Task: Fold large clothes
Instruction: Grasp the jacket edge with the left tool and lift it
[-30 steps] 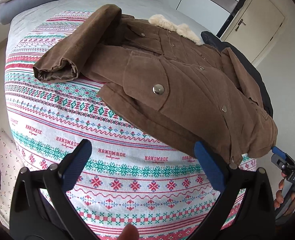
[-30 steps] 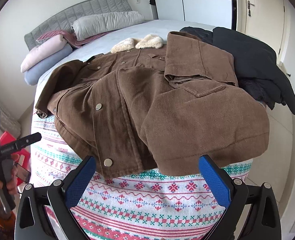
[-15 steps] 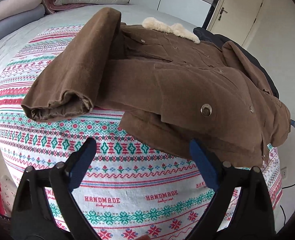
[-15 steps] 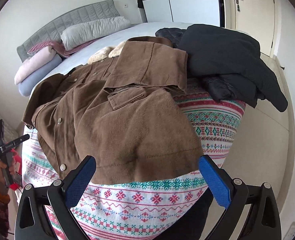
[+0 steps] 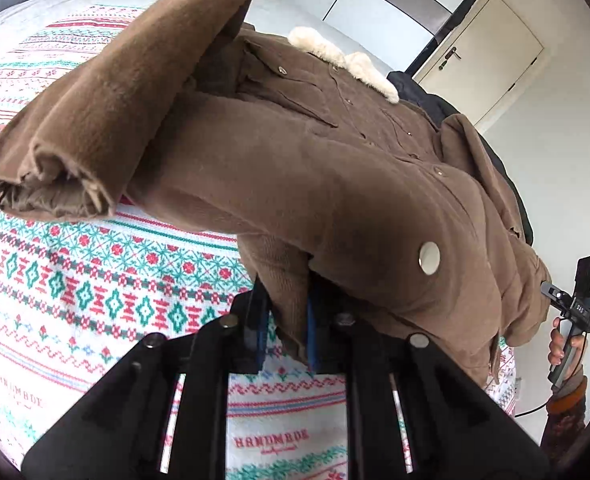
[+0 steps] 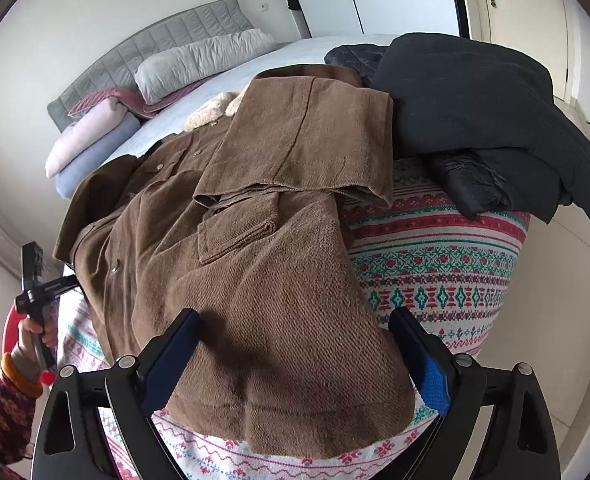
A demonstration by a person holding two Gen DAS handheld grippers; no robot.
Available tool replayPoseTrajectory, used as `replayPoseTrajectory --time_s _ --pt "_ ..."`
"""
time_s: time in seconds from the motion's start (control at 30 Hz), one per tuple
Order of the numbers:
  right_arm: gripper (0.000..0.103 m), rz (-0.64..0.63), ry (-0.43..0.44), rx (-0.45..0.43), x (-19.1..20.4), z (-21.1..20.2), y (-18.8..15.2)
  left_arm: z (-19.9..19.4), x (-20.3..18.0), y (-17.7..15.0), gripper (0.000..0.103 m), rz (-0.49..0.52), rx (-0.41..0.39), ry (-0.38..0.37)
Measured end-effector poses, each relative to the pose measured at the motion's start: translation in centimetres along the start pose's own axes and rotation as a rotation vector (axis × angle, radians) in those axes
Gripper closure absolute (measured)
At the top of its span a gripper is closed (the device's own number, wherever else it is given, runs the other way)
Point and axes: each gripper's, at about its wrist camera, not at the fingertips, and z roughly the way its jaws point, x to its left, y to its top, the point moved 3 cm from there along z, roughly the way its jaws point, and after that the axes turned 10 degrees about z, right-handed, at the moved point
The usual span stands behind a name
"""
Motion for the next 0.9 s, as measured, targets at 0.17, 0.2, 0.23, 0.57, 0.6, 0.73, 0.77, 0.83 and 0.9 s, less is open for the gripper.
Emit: replayPoseTrajectory --time_s 0.17,0.2,0.23,0.57,0.6,0.73,0.77,0.83,0.9 --pt "0.026 0.002 0.03 -0.023 1.0 -2.2 -0.3 -9.1 -2.3 -1.1 0.088 -0.004 -0.146 -0.062" --pt "0.027 -0.003 0.038 -0.029 1.2 -2.9 -0.4 -11.3 -2.8 -1.6 0.088 0.003 -0.178 -0.08" --pt "0.027 -0.008 0.044 -0.037 1.4 -3.5 -0.5 -13.1 -3.5 -1.9 0.088 0.011 -0.201 -0.096" --pt "0.025 -0.106 0.027 -0.035 0.9 -6.4 -1.2 -13.7 -2.2 -10.7 0.068 0.07 0.168 0.055" --pt "0.025 -0.123 0.008 -0.013 0.6 -6.0 -1.2 -14.0 -1.8 -11.0 0.053 0.068 0.164 0.059" --pt "0.025 -0.233 -0.027 0.087 0.0 -4.2 -2.0 -13.1 -0.4 -9.8 0.038 0.073 0.096 0.016" --pt "0.025 -0.261 -0.036 0.106 0.0 -3.6 -1.9 -12.1 -0.1 -9.4 0.038 0.063 0.109 -0.019" --pt "0.025 -0.285 -0.038 0.144 -0.2 -2.3 -1.8 -9.7 0.7 -8.9 0.038 0.025 0.157 -0.079" --pt "0.025 -0.268 -0.017 0.196 -0.1 -0.5 -1.5 -7.2 0.5 -8.8 0.046 -0.007 0.223 -0.133"
